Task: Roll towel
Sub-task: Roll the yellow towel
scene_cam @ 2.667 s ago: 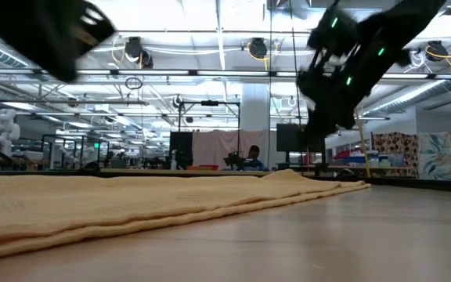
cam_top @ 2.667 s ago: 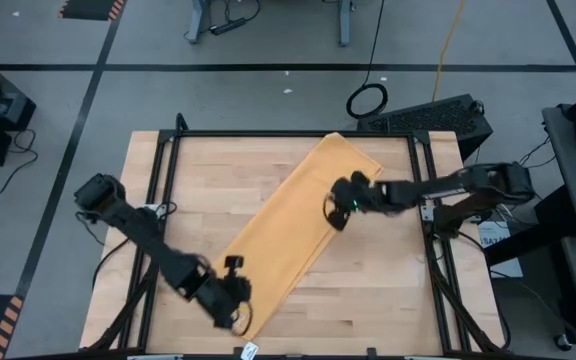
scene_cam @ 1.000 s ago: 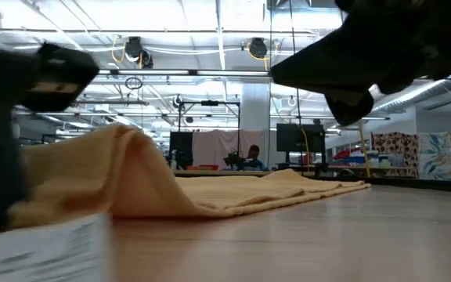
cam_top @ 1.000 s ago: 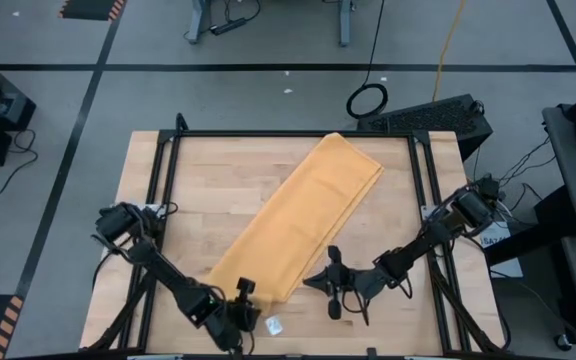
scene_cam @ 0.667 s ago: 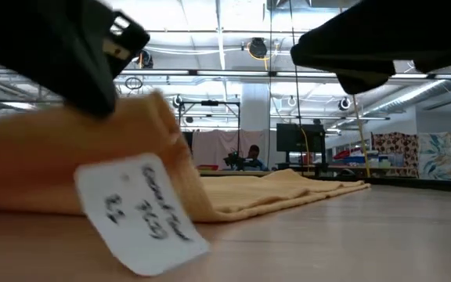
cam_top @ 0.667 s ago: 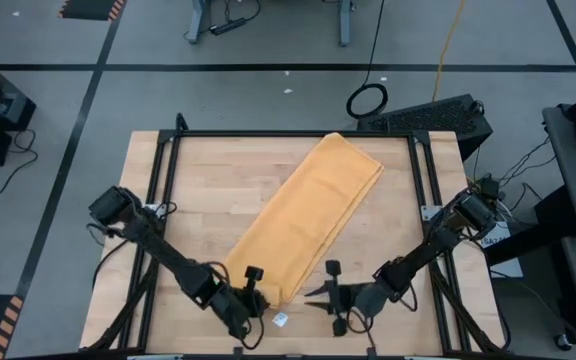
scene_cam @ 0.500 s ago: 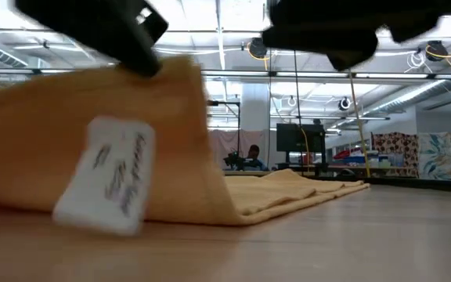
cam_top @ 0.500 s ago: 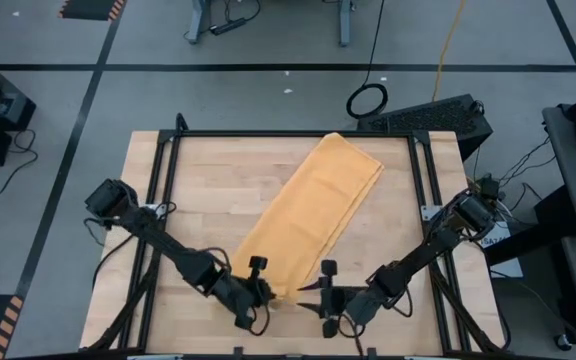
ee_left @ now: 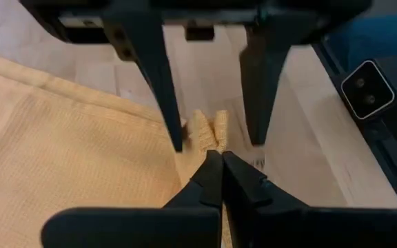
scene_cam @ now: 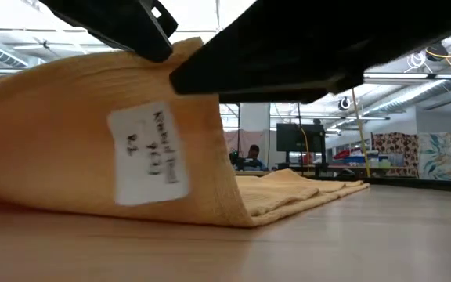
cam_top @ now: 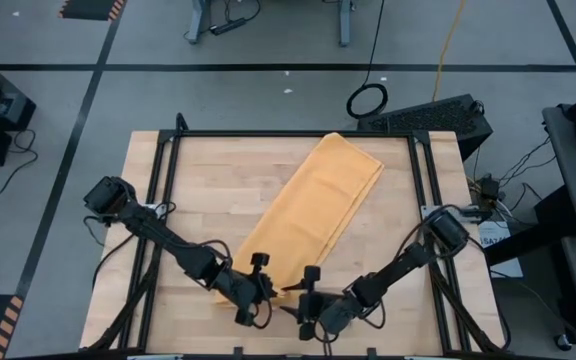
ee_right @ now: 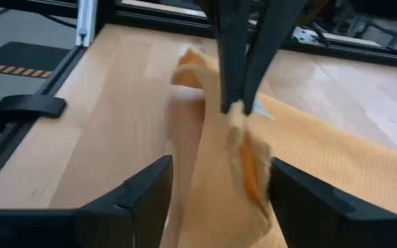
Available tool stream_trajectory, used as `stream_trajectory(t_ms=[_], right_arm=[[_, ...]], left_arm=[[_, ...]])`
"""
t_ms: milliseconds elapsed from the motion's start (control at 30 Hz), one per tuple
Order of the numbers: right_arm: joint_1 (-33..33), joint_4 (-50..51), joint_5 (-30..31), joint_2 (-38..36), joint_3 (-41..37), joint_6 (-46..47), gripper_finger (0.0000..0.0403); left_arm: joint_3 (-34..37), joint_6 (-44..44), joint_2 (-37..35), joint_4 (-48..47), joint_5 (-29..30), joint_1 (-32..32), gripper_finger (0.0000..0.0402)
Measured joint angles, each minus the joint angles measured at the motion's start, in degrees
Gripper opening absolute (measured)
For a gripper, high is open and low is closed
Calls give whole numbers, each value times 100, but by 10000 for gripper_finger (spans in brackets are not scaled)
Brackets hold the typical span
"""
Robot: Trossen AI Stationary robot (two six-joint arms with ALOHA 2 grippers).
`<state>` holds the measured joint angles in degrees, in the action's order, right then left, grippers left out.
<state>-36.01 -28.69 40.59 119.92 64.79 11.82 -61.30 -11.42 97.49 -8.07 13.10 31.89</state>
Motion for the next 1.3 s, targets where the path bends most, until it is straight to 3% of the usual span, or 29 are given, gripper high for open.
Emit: stream_trajectory(t_ms=[267, 633, 800, 933, 1033, 1300], right_arm=[[-2, -29, 46, 188, 352, -234, 160], [4, -15, 168, 188, 354, -262, 10], [13, -10, 172, 188, 354, -210, 10], [-11, 94, 168, 188, 354, -176, 4], [-21, 317, 212, 184, 354, -20, 3], [-23, 818, 344, 155, 352, 168, 1]], left_arm=[[0, 2, 0, -33, -127, 1, 3], [0, -9, 0, -43, -99, 11, 24], [0, -321, -318, -1053, 106, 260, 73], [-2, -1501, -887, -2274, 817, 687, 125], [-7, -2172, -1097, -2683, 1090, 1141, 156], [-4, -2644, -523, -2869, 1377, 2250, 185]])
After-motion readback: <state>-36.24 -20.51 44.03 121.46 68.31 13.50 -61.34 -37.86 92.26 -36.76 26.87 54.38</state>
